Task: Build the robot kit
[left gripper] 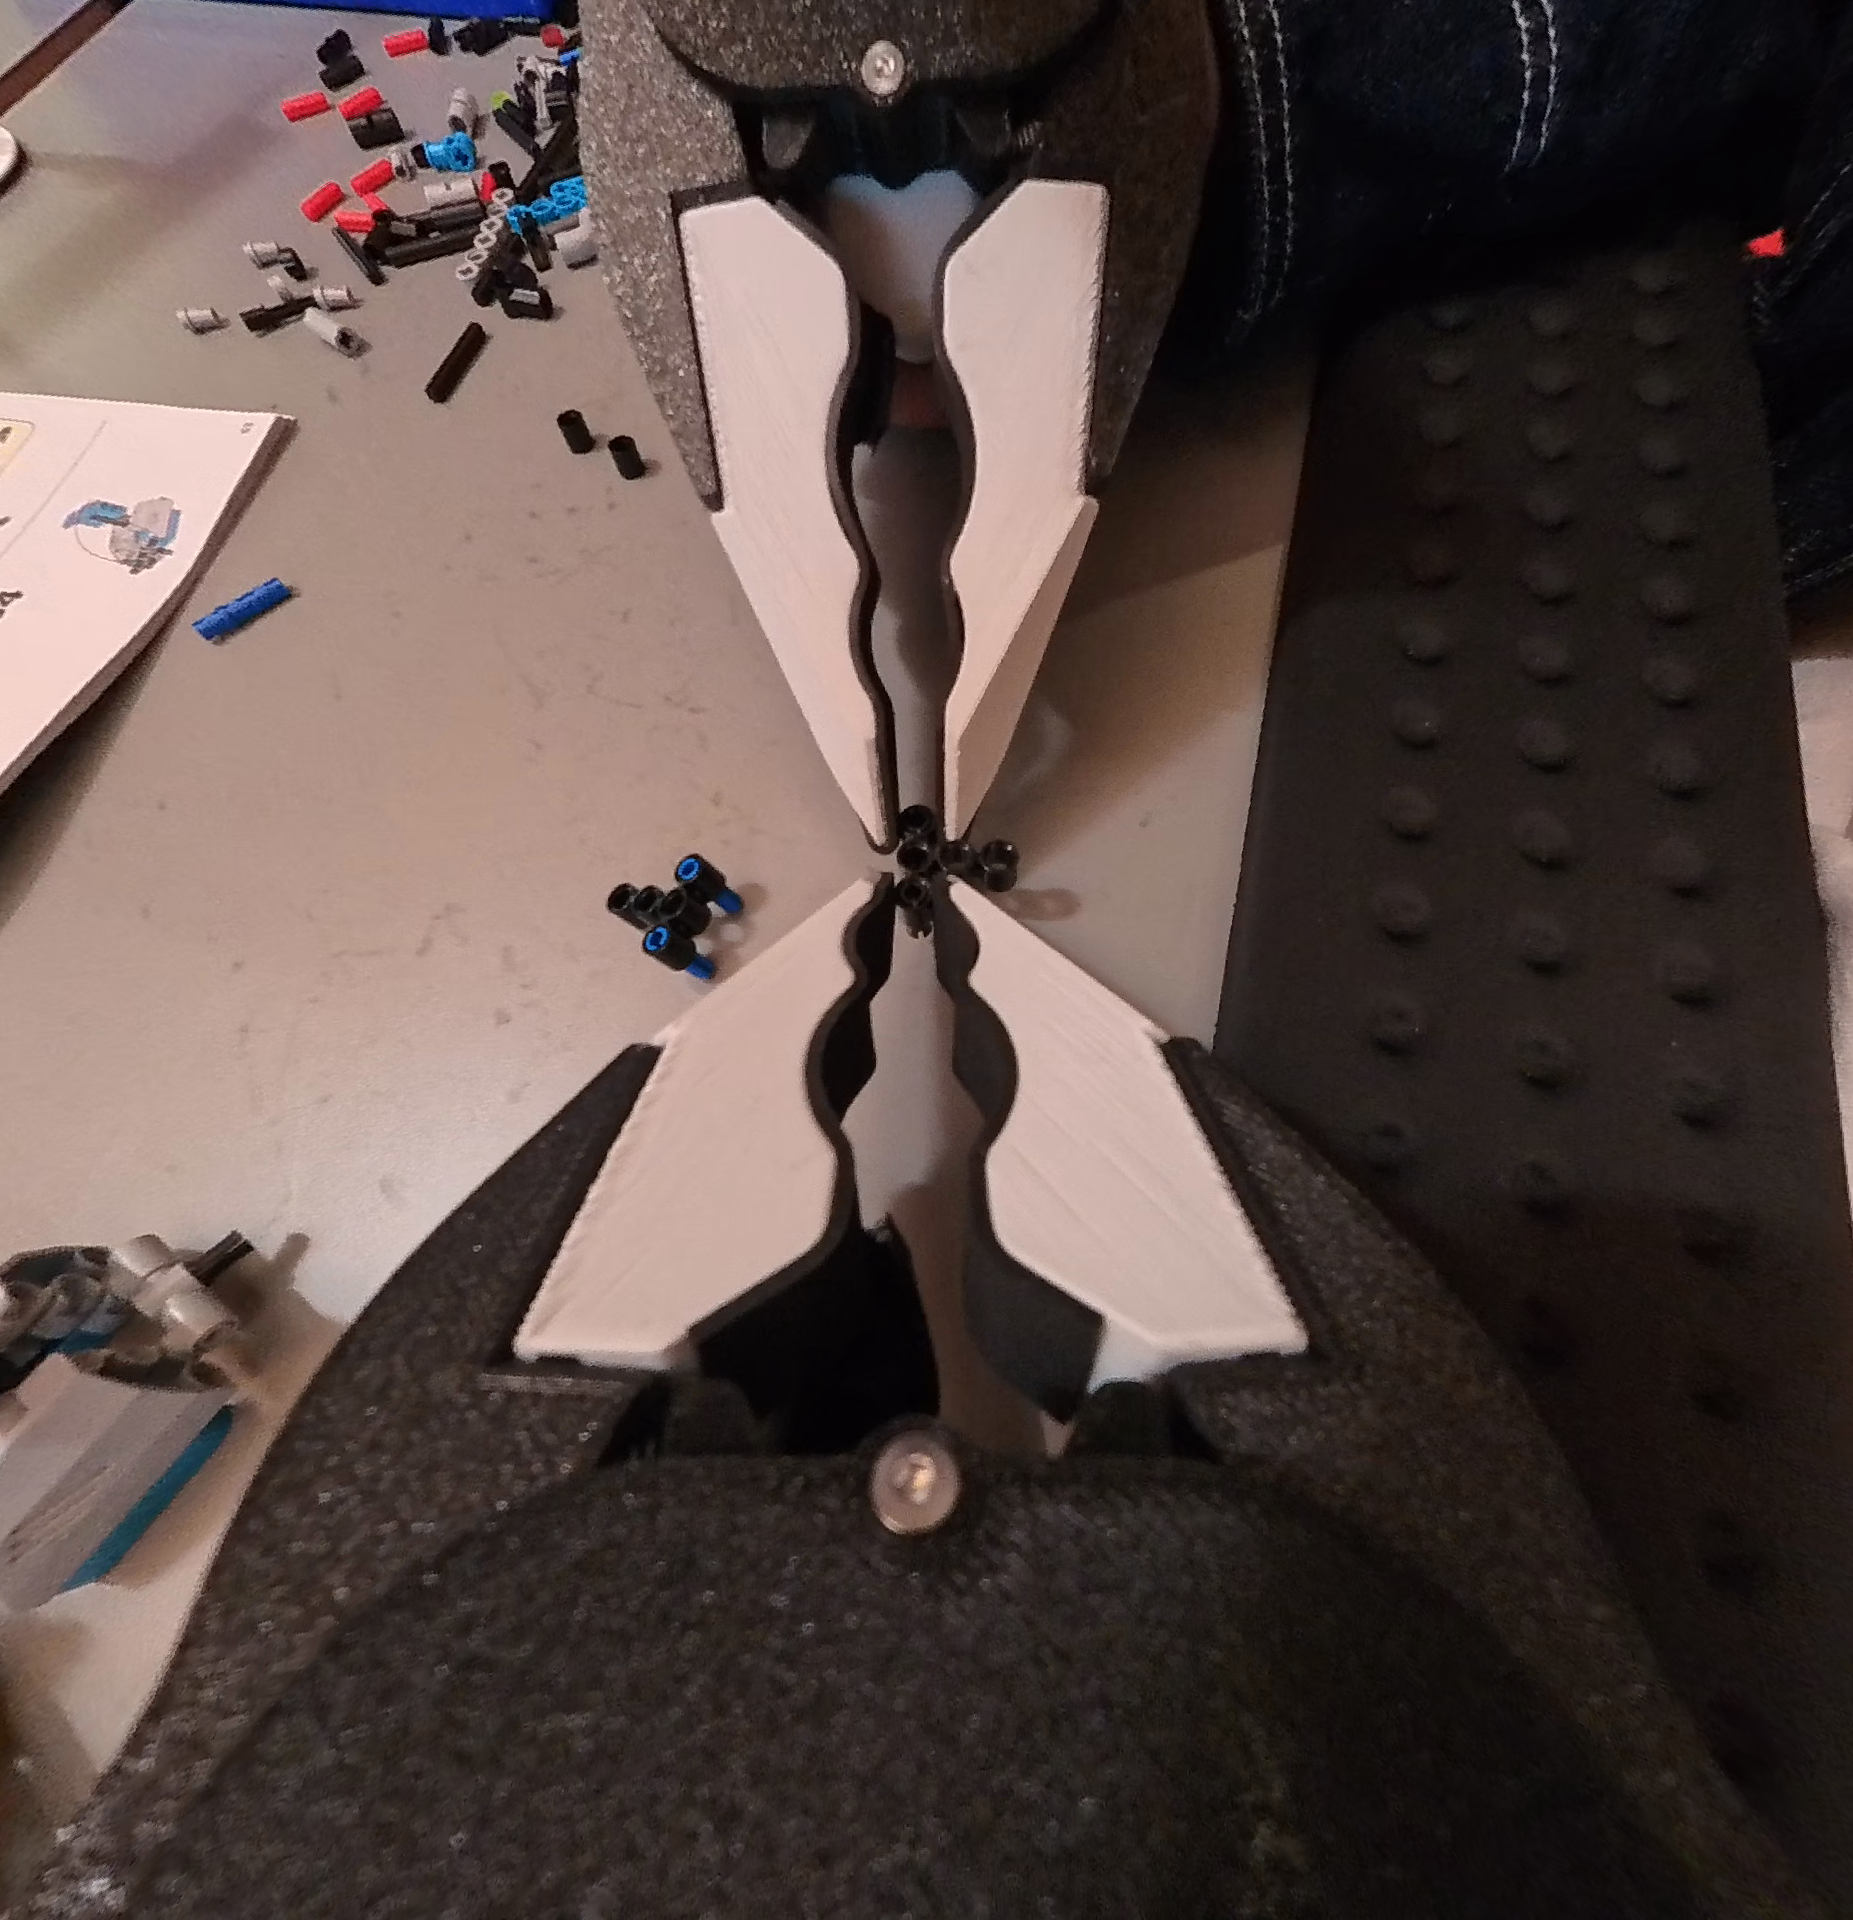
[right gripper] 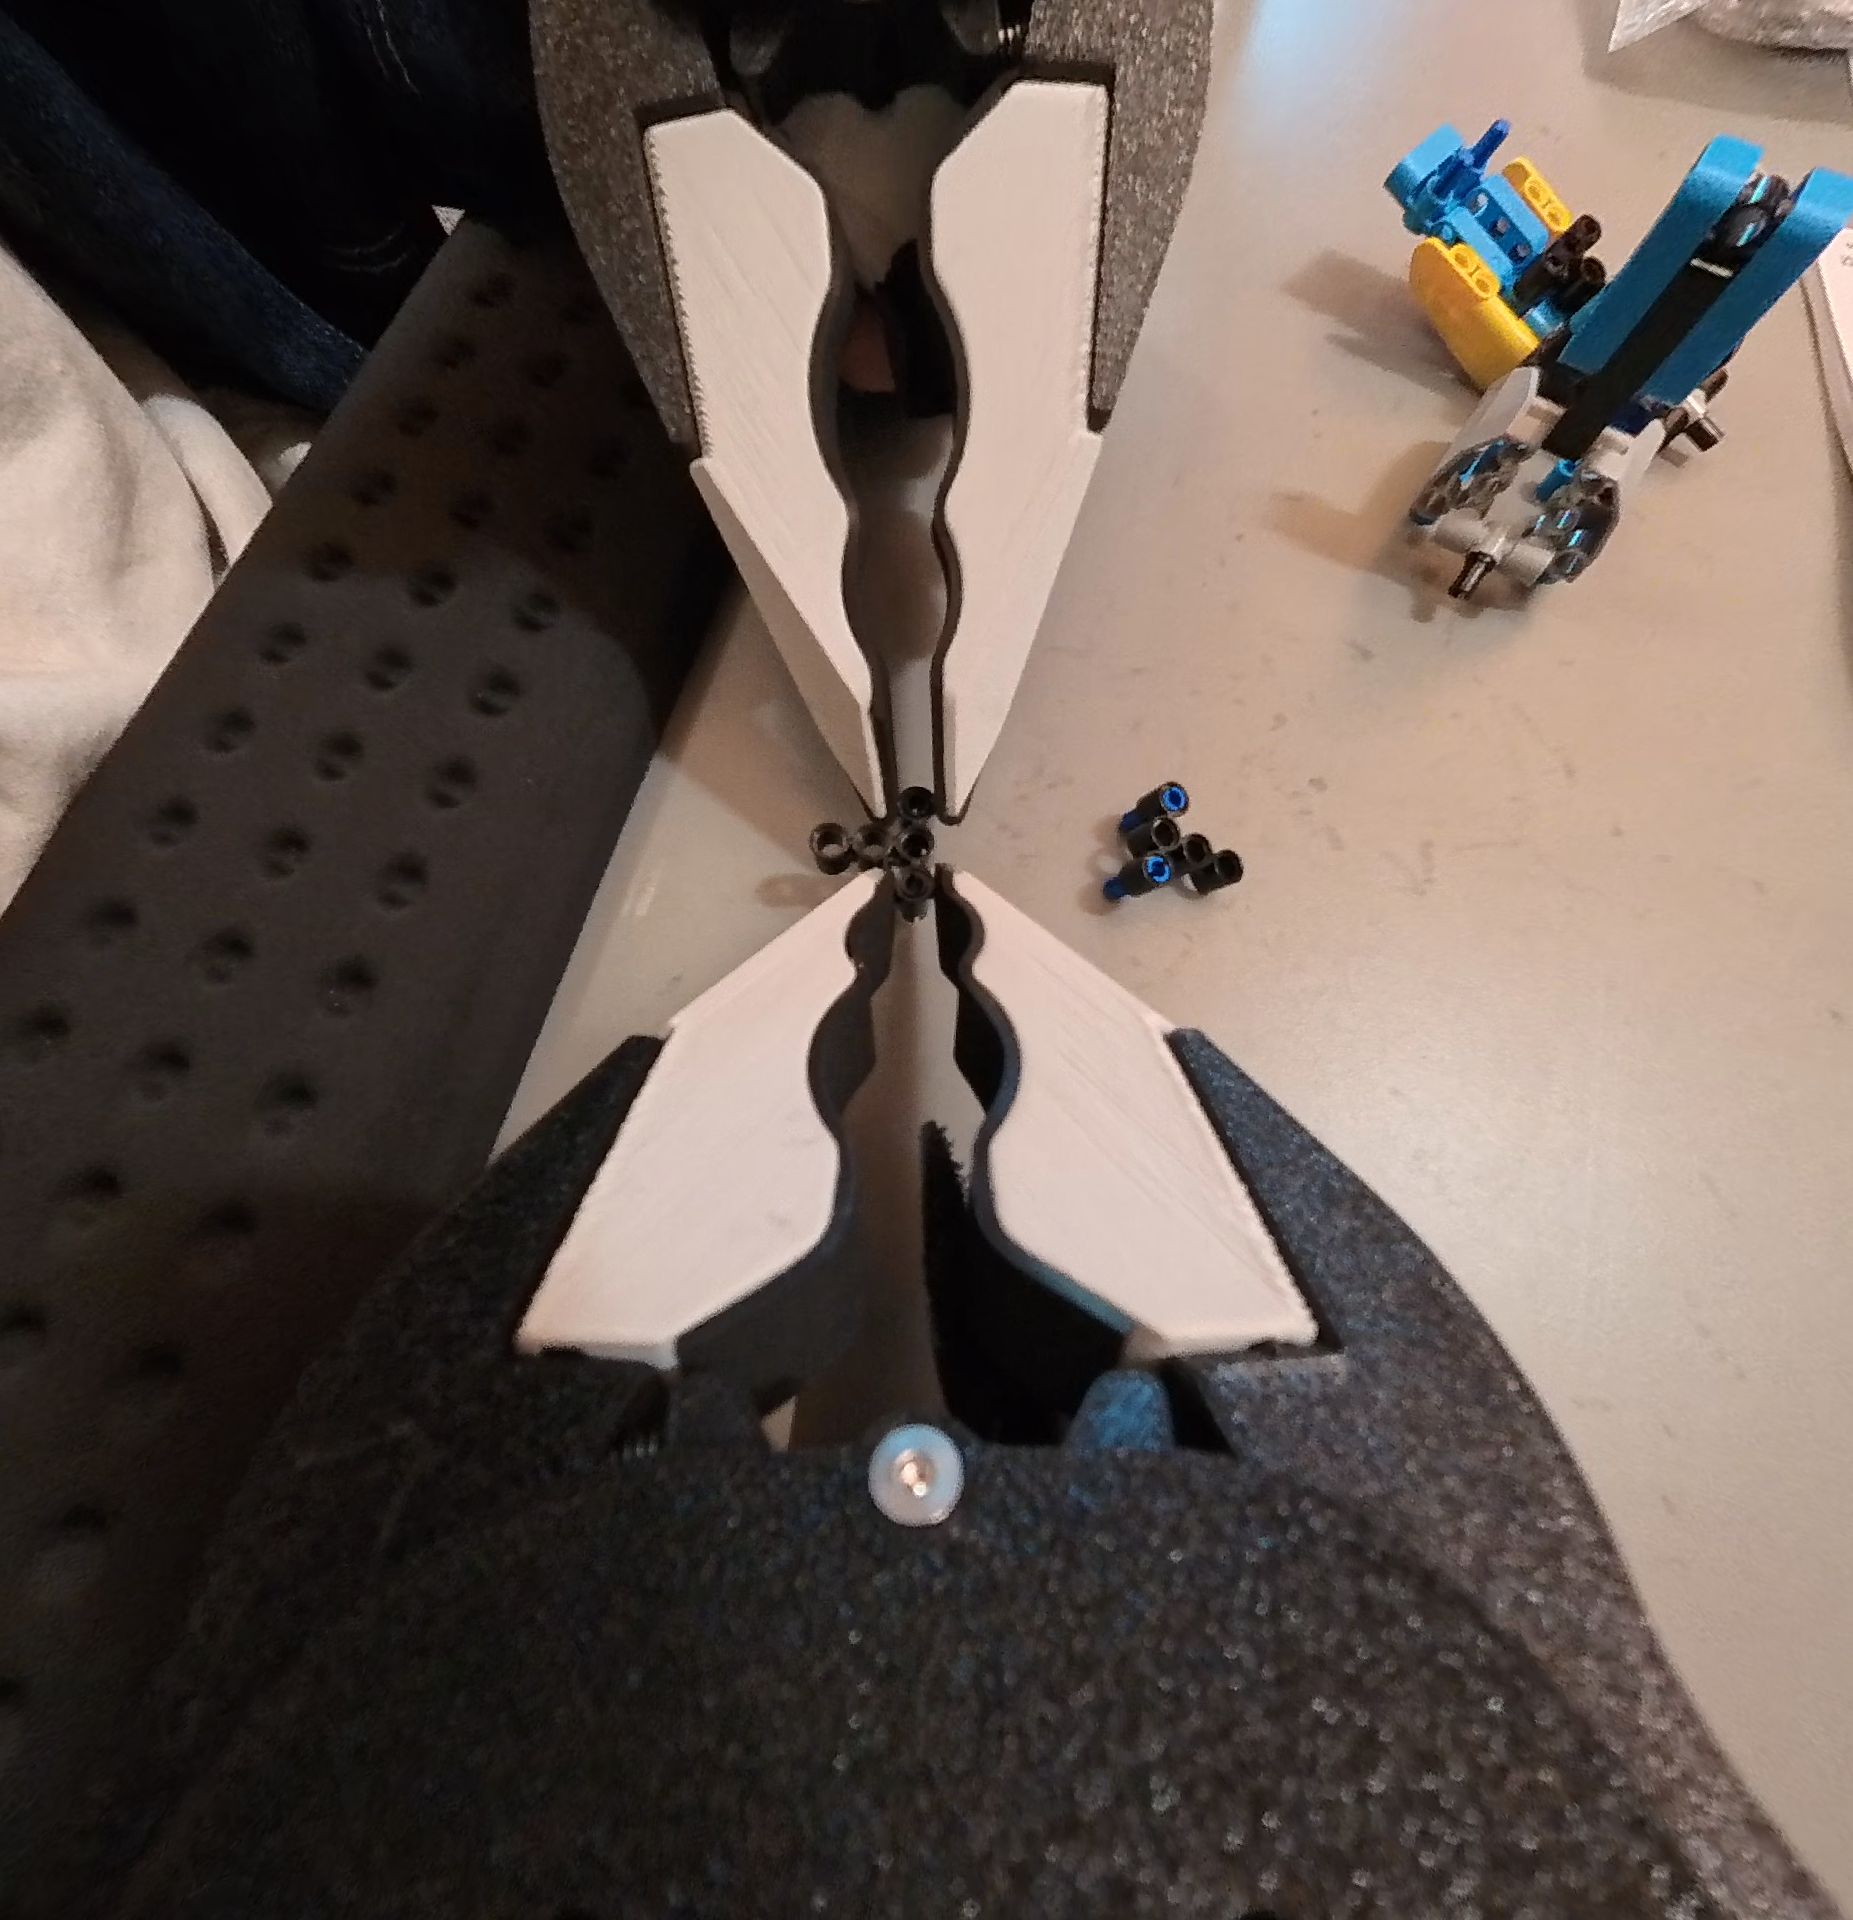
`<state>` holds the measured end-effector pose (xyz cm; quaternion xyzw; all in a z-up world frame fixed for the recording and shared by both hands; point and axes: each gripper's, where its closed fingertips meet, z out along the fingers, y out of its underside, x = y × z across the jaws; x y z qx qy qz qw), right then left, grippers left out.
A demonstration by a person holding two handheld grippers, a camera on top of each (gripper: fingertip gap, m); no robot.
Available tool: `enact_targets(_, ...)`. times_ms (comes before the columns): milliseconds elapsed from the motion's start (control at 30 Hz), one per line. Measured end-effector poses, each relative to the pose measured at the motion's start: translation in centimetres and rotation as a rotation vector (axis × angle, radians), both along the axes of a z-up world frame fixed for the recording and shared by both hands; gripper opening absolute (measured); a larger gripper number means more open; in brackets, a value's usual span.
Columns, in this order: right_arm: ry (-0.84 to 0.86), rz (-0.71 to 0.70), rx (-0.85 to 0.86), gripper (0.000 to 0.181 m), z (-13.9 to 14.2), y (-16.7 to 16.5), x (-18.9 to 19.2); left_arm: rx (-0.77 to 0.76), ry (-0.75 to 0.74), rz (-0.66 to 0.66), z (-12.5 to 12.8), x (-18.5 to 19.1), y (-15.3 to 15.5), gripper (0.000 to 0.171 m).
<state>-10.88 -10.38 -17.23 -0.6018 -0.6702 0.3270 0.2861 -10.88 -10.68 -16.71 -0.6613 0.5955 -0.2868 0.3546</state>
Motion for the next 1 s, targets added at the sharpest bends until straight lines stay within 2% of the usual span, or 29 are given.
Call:
enact_targets(500, -0.057, 0.007, 0.030, 0.007, -0.7, -0.3, 0.0, 0.014, 0.048, -0.012, -0.8, 0.0, -0.1, 0.006)
enact_targets(700, -0.017, 0.019, 0.018, 0.008, 0.2, -0.4, 0.5, 0.017, 0.022, -0.024, -0.4, 0.0, -0.3, 0.007)
enact_targets(833, -0.044, -0.130, -0.080, 0.021, 1.6, 3.5, 4.4, 0.006, 0.046, -0.017, -0.8, 0.0, -0.2, 0.007)
enact_targets(900, -0.068, -0.280, -0.041, 0.020, 1.7, 6.6, 6.9, -0.005, 0.046, 0.003, -0.8, -0.1, 0.1, 0.007)
enact_targets(1000, -0.154, -0.412, 0.011, 0.021, 0.5, 8.3, 9.8, -0.007, 0.046, 0.013, -0.8, -0.1, 0.3, 0.007)
